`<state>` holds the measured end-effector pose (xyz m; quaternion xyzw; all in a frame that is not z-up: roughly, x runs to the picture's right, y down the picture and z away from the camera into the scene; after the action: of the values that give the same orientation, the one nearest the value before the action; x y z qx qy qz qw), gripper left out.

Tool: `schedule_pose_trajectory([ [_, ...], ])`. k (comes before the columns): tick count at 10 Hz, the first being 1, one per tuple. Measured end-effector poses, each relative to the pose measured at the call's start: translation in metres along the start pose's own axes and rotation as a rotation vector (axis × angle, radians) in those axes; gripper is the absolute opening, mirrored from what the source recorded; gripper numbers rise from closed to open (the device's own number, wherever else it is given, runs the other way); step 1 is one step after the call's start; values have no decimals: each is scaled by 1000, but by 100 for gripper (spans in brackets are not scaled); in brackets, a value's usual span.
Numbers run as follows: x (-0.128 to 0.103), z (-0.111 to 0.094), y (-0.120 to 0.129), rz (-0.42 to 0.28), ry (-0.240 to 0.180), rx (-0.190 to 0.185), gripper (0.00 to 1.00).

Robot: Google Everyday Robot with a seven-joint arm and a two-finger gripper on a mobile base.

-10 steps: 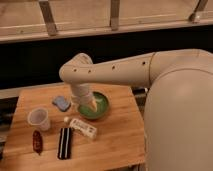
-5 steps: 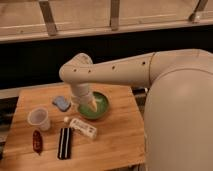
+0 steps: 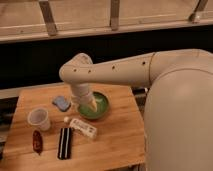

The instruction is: Push the eraser across the table

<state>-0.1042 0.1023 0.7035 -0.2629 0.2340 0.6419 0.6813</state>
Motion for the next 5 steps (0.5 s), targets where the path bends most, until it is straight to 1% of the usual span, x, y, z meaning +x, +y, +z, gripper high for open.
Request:
schedule_pose_trajectory([
  [2, 0, 0, 0, 0, 0, 0, 65],
  [3, 0, 0, 0, 0, 0, 0, 63],
  [5, 0, 0, 0, 0, 0, 0, 48],
])
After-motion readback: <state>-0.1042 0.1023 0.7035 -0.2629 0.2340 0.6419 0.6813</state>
